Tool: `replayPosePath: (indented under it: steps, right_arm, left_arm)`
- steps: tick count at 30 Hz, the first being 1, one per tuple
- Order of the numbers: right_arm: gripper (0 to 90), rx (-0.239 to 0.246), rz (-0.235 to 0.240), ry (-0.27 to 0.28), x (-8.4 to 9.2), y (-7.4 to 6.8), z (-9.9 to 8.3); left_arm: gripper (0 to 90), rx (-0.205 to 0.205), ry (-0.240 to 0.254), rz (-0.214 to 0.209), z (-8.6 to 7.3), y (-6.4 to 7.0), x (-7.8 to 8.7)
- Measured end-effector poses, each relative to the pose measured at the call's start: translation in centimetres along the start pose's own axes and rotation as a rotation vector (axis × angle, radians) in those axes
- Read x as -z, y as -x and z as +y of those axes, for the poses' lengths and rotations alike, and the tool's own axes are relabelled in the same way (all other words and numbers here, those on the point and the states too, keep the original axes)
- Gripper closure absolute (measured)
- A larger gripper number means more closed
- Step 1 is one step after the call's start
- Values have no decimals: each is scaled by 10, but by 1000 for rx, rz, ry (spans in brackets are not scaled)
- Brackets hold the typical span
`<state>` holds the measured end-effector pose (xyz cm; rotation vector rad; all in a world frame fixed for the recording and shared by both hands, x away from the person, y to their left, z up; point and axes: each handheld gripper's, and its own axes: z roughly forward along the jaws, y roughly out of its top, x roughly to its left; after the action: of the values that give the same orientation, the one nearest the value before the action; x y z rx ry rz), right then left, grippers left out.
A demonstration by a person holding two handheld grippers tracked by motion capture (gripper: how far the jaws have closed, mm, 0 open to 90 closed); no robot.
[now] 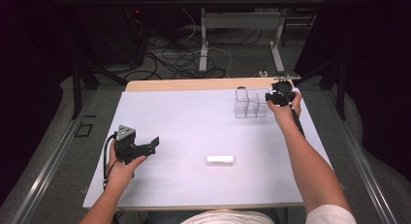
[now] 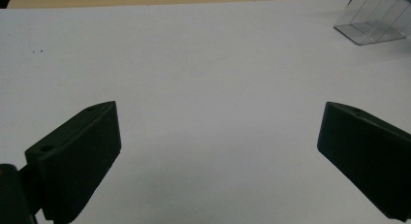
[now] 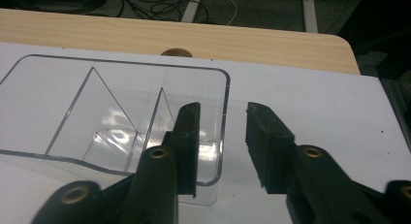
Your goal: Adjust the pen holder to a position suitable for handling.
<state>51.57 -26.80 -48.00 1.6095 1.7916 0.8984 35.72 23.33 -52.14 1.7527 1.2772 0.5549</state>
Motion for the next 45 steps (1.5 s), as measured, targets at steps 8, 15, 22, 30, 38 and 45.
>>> replayPosePath:
  steps: [8, 15, 22, 30, 38, 45]
  right_arm:
    - [776, -46, 10, -34, -6, 3, -2]
    - [820, -73, 11, -70, -11, 3, -5]
    - [867, -79, 7, -67, -13, 2, -6]
    - [875, -130, 0, -70, -13, 1, -5]
    - [878, -146, -13, -88, -9, -1, -6]
    - [875, -153, 24, -131, -3, -10, -7]
  left_arm:
    - [21, -3, -6, -1, -1, 0, 0]
    - [22, -5, -6, -1, -1, 0, -1]
    - [23, -5, -7, -1, -1, 1, -1]
    - [23, -5, -7, -2, -1, 1, -2]
    - [23, -5, -9, -3, -1, 1, -3]
    - [24, -3, -8, -2, -1, 2, -4]
